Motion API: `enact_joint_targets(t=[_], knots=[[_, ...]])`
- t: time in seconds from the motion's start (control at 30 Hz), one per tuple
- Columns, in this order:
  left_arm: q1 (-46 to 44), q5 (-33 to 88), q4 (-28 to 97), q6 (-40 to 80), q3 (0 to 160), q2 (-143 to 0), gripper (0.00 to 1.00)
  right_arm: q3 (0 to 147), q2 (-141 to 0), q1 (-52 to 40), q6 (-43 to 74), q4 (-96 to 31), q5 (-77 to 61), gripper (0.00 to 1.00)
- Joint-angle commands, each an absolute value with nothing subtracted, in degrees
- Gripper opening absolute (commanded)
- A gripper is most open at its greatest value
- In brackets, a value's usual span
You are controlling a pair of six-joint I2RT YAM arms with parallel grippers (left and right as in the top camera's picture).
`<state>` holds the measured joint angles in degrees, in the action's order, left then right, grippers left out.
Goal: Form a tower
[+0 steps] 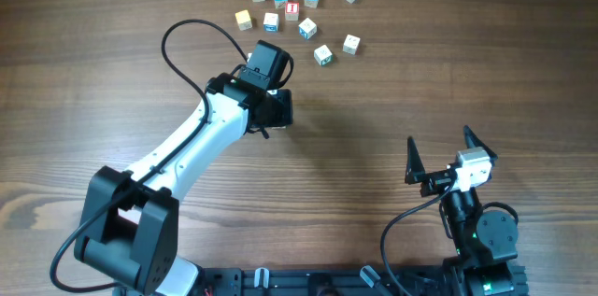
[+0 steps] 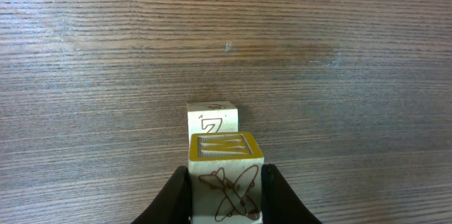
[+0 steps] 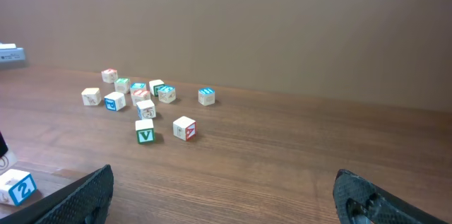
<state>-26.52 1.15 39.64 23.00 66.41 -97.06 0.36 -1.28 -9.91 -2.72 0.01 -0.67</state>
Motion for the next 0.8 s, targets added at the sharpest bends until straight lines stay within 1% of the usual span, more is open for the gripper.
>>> enact_joint_targets(t=[0.0, 0.3, 0.77], knots=[[-26.81, -0.10, 39.42, 23.14, 65.54, -97.12, 0.11, 0.30, -1.02, -9.67, -3.01, 0.30, -1.41, 1.00], [-26.81, -0.71, 37.80, 23.16, 65.54, -100.31, 0.11, 0.30, -1.02, -9.67, -3.01, 0.30, -1.41, 1.00], [-26.92, -0.71, 37.52, 23.16, 65.45, -100.31, 0.12, 0.30, -1.02, -9.67, -2.98, 0.30, -1.41, 1.00]])
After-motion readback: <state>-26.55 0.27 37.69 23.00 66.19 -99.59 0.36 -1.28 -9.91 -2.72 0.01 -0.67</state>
